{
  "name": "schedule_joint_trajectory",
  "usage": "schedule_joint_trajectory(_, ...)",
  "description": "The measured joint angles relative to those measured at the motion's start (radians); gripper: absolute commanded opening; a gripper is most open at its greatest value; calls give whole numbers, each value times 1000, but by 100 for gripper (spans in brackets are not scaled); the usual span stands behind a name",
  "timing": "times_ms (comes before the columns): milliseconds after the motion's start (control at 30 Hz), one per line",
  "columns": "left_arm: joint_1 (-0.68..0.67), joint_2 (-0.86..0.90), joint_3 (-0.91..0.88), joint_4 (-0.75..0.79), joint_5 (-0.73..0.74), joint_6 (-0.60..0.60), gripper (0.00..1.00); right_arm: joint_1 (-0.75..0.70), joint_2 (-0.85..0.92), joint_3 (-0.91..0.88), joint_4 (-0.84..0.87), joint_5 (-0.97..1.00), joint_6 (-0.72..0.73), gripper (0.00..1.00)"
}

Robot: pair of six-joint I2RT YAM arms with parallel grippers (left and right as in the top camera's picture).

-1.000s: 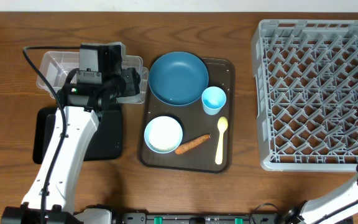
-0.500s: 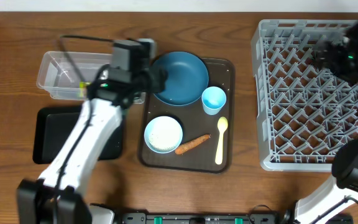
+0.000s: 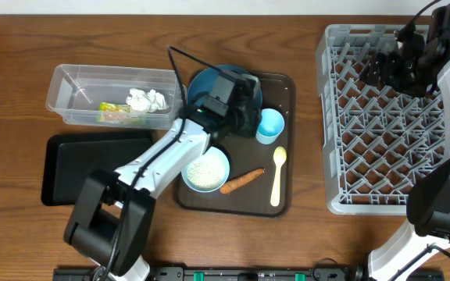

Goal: Sort waste into correct bins and load items into the dishwasher rack
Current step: 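Grasp the light-blue cup on the tray with the left gripper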

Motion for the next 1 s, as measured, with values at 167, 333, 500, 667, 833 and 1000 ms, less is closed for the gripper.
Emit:
schedule_joint_trajectory(167, -18, 3, 0, 1, 0, 0, 59, 0, 0, 0, 0, 6, 0, 89)
schedule_joint_trajectory(333, -23, 3, 0, 1, 0, 0, 58, 0, 0, 0, -2, 8, 0, 89)
schedule_joint_trajectory(500, -23, 3, 0, 1, 0, 0, 58, 0, 0, 0, -2, 10, 0, 89)
schedule_joint_trajectory(667, -23, 3, 0, 1, 0, 0, 57, 0, 0, 0, -5, 10, 0, 89)
schedule_joint_trajectory(833, -24, 18, 0, 0, 0, -1, 57, 0, 0, 0, -5, 10, 0, 88)
schedule_joint_trajectory(1000, -37, 46, 0, -1, 0, -1, 57, 0, 0, 0, -8, 10, 0, 89)
